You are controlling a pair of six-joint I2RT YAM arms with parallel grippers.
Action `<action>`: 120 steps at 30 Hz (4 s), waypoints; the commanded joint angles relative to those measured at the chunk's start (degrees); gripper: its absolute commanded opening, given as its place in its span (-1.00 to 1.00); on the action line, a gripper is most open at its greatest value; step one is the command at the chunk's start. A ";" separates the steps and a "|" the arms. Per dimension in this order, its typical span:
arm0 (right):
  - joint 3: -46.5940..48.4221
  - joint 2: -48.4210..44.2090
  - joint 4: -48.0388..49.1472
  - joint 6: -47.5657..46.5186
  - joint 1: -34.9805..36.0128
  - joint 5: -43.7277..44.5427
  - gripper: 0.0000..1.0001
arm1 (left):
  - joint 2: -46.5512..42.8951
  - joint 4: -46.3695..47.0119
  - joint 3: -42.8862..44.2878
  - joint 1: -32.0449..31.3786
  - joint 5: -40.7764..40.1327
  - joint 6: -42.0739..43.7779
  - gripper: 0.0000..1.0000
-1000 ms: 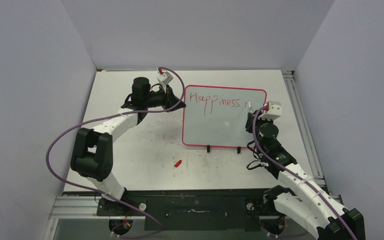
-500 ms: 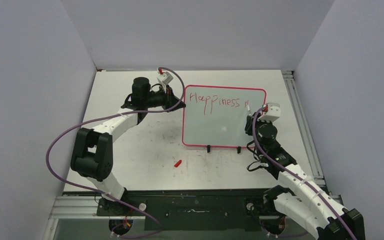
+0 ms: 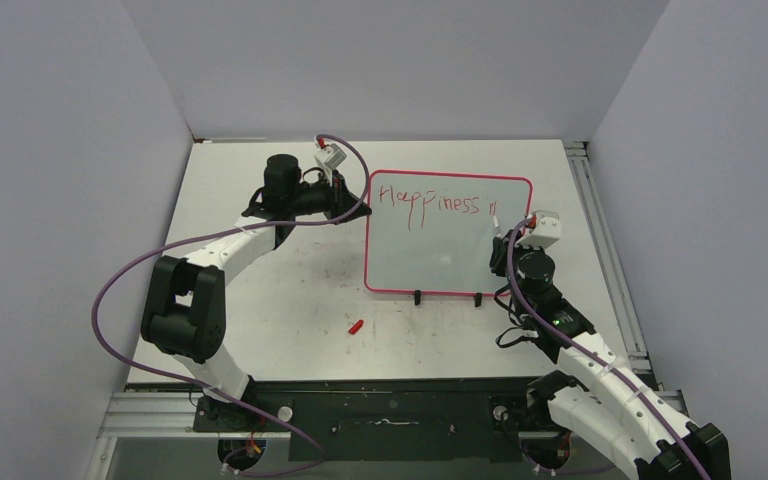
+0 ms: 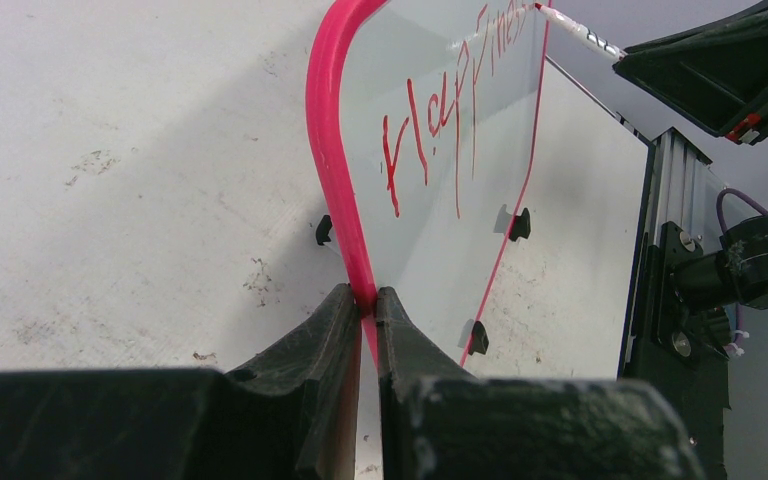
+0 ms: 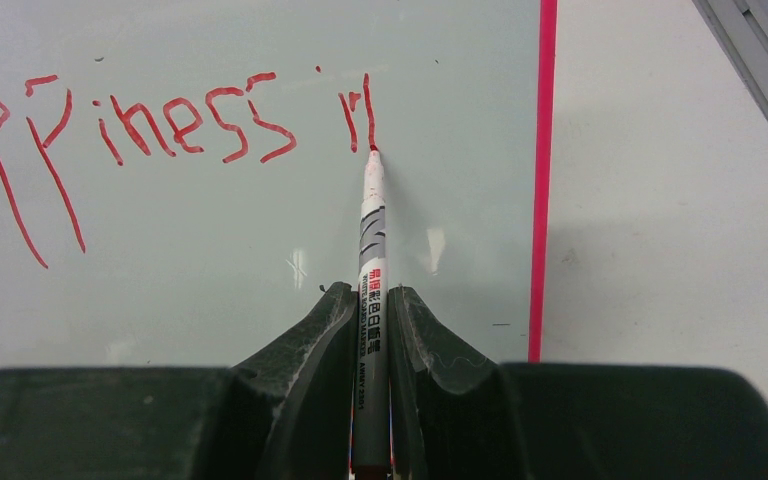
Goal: Write a sentence on the whiteboard
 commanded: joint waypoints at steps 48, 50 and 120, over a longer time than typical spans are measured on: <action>0.46 2.05 3.17 -0.07 -0.45 3.72 -0.89 | -3.66 2.69 1.23 0.16 0.66 1.14 -1.00; 0.13 1.72 2.46 0.23 -0.47 3.63 -0.89 | -3.64 2.69 1.25 0.16 0.62 1.14 -1.00; 2.19 22.23 22.24 -0.53 31.94 4.38 -0.89 | -3.56 1.90 1.23 0.25 0.83 1.49 -1.00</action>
